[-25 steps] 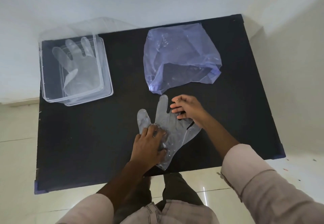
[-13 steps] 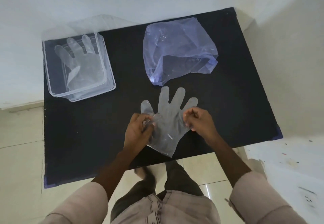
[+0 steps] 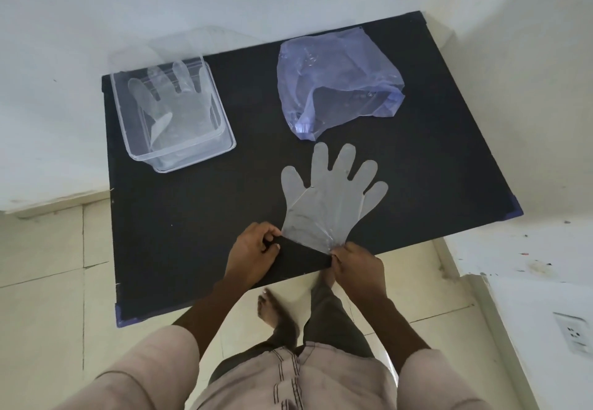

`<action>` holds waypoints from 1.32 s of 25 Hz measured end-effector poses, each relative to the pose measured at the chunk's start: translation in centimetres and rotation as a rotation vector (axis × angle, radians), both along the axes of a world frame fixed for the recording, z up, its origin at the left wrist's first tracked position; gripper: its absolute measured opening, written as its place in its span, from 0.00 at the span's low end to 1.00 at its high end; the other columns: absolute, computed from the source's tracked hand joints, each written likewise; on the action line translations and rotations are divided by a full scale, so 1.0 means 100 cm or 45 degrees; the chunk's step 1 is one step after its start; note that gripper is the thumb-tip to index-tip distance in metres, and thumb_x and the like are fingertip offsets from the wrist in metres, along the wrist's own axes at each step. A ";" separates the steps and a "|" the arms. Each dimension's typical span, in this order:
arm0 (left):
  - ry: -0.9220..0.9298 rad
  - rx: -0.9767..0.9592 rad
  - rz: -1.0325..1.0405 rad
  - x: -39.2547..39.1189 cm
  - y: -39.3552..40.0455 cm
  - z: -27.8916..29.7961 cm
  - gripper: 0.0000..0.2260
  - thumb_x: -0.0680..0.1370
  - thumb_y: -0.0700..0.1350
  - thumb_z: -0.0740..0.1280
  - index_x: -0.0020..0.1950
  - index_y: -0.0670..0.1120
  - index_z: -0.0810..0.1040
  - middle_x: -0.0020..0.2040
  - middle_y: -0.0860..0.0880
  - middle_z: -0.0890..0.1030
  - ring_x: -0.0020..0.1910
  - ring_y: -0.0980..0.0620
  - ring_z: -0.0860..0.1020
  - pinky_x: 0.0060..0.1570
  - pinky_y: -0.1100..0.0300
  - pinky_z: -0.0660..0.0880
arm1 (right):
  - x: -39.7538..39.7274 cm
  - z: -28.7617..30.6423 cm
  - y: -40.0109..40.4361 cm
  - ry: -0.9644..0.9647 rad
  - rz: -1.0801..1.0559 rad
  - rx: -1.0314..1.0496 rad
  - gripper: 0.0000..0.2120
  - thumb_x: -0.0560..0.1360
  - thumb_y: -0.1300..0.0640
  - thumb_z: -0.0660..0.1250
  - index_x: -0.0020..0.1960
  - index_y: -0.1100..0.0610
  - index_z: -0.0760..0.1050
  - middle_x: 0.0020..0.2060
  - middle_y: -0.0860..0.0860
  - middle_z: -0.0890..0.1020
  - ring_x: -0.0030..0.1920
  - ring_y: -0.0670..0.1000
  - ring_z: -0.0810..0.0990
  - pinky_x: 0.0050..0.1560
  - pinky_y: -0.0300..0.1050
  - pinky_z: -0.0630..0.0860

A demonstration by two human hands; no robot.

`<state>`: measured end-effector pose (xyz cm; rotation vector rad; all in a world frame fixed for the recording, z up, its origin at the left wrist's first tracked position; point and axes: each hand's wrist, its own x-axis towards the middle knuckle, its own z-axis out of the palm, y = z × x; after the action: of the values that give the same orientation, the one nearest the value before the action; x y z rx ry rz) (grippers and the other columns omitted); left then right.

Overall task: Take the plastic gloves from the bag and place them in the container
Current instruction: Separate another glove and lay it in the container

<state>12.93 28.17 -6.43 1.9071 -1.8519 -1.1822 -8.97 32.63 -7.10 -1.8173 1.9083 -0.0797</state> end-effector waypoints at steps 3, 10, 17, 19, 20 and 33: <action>-0.038 -0.048 -0.039 -0.002 0.002 0.001 0.10 0.74 0.39 0.71 0.53 0.49 0.80 0.50 0.51 0.76 0.45 0.56 0.74 0.41 0.72 0.68 | -0.001 0.003 -0.003 -0.025 -0.060 -0.063 0.10 0.78 0.52 0.64 0.47 0.56 0.81 0.42 0.52 0.84 0.39 0.50 0.80 0.48 0.46 0.81; -0.121 -0.099 -0.018 -0.024 -0.004 -0.003 0.20 0.72 0.43 0.74 0.62 0.50 0.75 0.62 0.48 0.74 0.59 0.48 0.74 0.60 0.54 0.75 | -0.010 0.024 -0.027 -0.432 -0.466 -0.031 0.07 0.75 0.57 0.69 0.38 0.53 0.75 0.34 0.48 0.78 0.33 0.46 0.76 0.38 0.31 0.72; -0.030 -0.347 0.014 -0.039 -0.019 0.003 0.19 0.73 0.40 0.74 0.63 0.48 0.79 0.62 0.44 0.73 0.58 0.48 0.74 0.59 0.54 0.77 | -0.026 0.050 -0.051 -0.805 -0.708 0.160 0.07 0.77 0.58 0.66 0.42 0.57 0.78 0.34 0.51 0.79 0.34 0.47 0.78 0.35 0.33 0.73; -0.013 -0.469 -0.075 -0.042 -0.029 0.011 0.15 0.72 0.40 0.75 0.58 0.47 0.82 0.60 0.43 0.75 0.56 0.47 0.75 0.55 0.57 0.77 | -0.033 0.057 -0.059 -0.872 -0.725 0.238 0.07 0.77 0.58 0.65 0.41 0.57 0.78 0.34 0.52 0.80 0.34 0.47 0.78 0.35 0.35 0.74; -0.012 -0.513 -0.120 -0.043 -0.034 0.016 0.13 0.71 0.40 0.75 0.56 0.47 0.84 0.59 0.42 0.76 0.55 0.47 0.75 0.54 0.58 0.76 | -0.037 0.061 -0.063 -0.885 -0.713 0.285 0.08 0.77 0.58 0.65 0.41 0.57 0.78 0.34 0.52 0.80 0.34 0.47 0.78 0.35 0.36 0.74; 0.073 -0.623 -0.182 -0.058 -0.078 0.053 0.07 0.70 0.44 0.76 0.47 0.44 0.86 0.52 0.45 0.79 0.51 0.50 0.74 0.45 0.70 0.68 | -0.043 0.056 -0.068 -0.294 -0.217 -0.281 0.30 0.69 0.46 0.75 0.66 0.57 0.73 0.65 0.57 0.76 0.65 0.57 0.74 0.67 0.56 0.72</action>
<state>7.13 20.34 -1.13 1.4786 -2.0380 -0.7158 -13.27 25.82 -1.48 -1.6909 1.9437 -0.5543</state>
